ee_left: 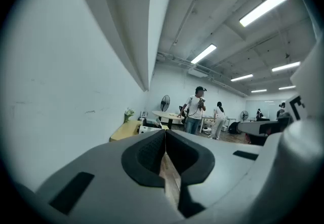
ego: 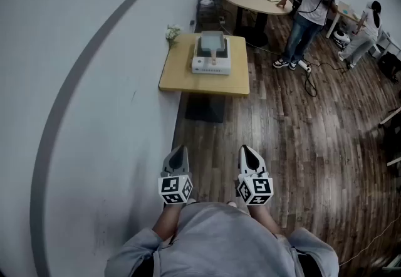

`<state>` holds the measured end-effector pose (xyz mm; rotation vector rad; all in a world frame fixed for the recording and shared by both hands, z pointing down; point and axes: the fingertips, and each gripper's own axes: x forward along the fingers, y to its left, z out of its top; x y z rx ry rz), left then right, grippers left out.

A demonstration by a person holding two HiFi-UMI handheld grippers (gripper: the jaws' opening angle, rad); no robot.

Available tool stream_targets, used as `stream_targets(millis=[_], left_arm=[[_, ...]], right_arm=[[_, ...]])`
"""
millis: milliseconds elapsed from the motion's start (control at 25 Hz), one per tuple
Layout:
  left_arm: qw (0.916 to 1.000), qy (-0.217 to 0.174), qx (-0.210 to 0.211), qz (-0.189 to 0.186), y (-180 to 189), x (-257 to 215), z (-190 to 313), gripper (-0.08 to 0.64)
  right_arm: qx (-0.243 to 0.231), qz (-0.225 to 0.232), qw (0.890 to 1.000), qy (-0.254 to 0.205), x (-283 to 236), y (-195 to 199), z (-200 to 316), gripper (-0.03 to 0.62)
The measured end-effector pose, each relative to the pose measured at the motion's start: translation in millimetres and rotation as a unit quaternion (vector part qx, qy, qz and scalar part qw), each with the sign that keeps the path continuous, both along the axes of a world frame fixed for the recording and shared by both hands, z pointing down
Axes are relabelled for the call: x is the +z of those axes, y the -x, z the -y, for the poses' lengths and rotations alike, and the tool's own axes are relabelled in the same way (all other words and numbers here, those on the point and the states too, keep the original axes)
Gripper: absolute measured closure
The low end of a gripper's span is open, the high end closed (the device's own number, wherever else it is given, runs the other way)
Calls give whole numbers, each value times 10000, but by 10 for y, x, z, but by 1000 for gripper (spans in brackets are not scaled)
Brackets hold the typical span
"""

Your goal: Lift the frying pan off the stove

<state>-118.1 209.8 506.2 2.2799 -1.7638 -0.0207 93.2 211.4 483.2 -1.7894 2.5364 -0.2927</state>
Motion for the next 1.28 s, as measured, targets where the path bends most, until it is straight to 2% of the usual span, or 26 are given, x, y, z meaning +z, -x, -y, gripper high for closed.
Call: stream_targets(millis=[640, 1000, 1280], left_arm=[[10000, 14, -42, 78, -150, -1, -17, 557], [9999, 56, -111, 64, -504, 35, -67, 557], [9998, 172, -93, 81, -944, 94, -223, 557]], right_arm=[[-18, 134, 9999, -67, -12, -143, 17, 594], [-118, 138, 9998, 8, 61, -502, -12, 594], [-347, 140, 9990, 240, 198, -809, -130, 594]])
